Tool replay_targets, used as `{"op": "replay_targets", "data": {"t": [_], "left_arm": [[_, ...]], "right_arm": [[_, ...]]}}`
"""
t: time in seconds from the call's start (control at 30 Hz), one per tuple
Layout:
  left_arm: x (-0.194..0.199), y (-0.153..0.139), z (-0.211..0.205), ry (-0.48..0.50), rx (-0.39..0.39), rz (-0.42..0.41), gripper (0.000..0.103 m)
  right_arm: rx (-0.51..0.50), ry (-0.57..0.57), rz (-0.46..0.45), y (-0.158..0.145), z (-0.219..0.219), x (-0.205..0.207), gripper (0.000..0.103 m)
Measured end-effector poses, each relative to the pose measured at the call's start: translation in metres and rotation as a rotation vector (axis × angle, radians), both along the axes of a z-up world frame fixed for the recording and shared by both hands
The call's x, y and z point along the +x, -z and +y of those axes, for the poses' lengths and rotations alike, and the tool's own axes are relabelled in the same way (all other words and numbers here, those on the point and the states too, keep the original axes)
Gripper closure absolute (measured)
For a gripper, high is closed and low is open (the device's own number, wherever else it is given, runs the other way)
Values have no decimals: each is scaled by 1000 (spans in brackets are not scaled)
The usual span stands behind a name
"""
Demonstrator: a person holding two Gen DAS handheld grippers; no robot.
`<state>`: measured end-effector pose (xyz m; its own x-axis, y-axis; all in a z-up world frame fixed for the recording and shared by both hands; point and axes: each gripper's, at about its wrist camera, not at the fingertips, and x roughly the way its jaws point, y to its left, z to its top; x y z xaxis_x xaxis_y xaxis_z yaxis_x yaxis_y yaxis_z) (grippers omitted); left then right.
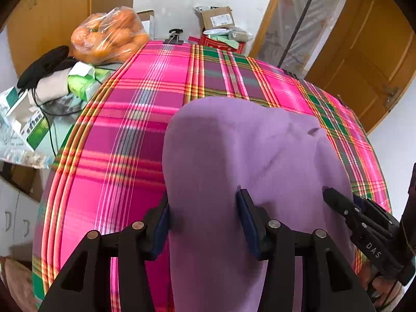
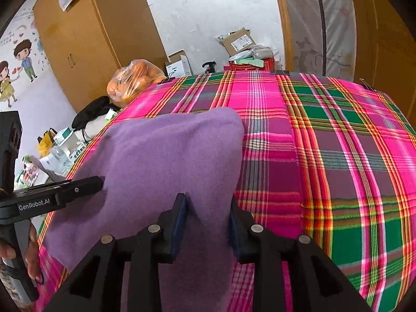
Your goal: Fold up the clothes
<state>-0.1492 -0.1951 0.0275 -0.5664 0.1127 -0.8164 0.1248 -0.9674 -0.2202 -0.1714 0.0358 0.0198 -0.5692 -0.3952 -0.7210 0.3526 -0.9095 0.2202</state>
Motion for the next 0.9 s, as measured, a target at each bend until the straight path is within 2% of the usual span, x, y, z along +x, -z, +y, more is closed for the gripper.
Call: {"op": "replay_targets", "data": {"t": [0.5, 0.9], "left_arm": [[71, 1, -7, -34, 67, 40, 51], [98, 6, 2, -53, 38, -28, 51]], "right_arm": [[-15, -7, 12, 4, 31, 67, 73], [31, -1, -37, 9, 31, 94, 73]]}}
